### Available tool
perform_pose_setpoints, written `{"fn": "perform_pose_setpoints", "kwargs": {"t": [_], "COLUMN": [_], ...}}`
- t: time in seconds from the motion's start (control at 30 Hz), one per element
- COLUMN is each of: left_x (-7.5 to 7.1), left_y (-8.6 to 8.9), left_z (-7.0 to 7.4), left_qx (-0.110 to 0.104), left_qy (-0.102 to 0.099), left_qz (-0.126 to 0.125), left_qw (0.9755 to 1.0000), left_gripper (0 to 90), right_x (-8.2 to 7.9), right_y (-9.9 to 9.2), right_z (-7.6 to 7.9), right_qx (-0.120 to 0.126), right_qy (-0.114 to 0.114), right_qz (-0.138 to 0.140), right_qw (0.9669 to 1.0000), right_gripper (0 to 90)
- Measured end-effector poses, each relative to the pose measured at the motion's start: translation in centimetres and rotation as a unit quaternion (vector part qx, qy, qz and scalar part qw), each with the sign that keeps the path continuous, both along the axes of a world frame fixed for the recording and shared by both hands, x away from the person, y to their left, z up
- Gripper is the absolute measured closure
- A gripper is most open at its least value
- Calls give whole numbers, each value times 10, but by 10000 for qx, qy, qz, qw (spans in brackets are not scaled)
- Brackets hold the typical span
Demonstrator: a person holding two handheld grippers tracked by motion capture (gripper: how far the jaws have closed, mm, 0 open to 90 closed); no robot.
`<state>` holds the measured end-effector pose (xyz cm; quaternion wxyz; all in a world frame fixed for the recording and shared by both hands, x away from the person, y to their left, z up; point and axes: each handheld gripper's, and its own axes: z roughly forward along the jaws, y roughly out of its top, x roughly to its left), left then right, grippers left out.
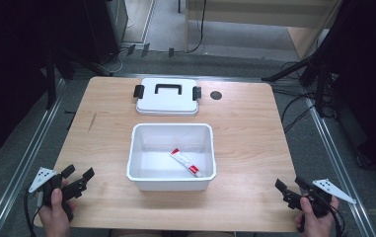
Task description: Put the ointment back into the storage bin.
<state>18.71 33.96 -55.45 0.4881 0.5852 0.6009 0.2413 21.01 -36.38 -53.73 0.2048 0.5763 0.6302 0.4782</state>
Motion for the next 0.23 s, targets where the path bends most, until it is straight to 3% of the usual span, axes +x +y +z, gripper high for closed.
{"fn": "perform_pose_setpoints", "kwargs": {"t": [0.23], "left_x": [1], "left_y": [0], "left_z": [0], "left_qx": [3], "left_qy": [-6], "left_qz": [14], "left_qw": [10000], "left_gripper": [172], "right_x": [1], "right_y": [6], "right_z": [2], "right_qx": [-17], "right_qy": [-109], "right_qz": [-41], "right_qw": [9999], "right_gripper": [130]}}
